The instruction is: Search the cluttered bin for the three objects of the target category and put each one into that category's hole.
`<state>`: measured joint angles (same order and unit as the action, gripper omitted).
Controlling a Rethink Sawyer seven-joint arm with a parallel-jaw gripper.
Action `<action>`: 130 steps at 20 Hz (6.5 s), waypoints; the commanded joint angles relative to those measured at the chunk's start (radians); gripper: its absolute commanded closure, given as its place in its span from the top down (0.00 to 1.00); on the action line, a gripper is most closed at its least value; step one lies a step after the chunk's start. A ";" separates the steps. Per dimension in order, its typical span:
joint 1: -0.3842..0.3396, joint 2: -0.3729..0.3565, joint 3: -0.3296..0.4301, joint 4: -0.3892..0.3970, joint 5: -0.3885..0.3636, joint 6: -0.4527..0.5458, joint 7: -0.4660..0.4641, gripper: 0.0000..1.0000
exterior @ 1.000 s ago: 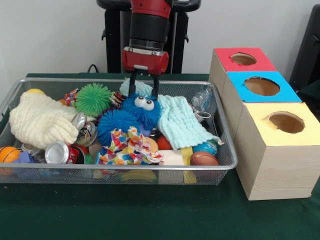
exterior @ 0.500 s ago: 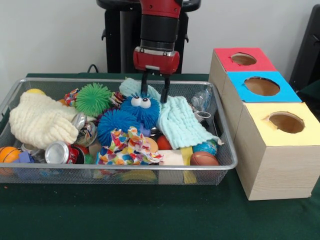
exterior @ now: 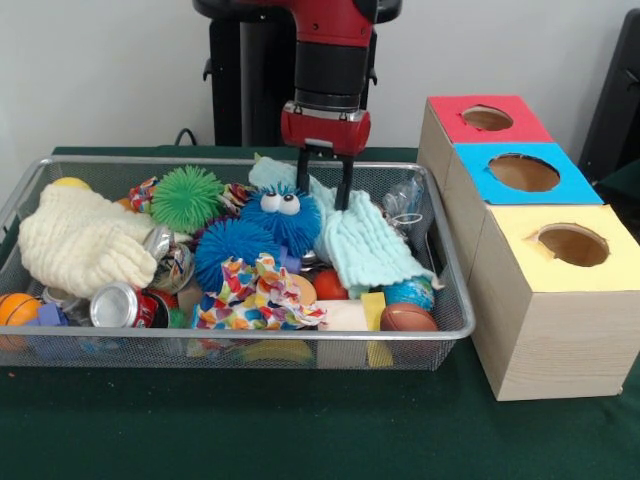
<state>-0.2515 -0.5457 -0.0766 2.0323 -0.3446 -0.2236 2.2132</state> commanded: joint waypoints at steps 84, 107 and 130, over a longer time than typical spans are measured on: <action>0.243 -0.284 0.063 -0.243 0.151 0.561 0.094 1.00; 0.287 -0.227 -0.057 -0.125 0.203 0.522 0.228 1.00; 0.571 0.090 -0.427 0.026 0.646 0.087 0.517 1.00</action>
<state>0.3253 -0.5409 -0.4548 2.0161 0.2099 -0.0680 2.4957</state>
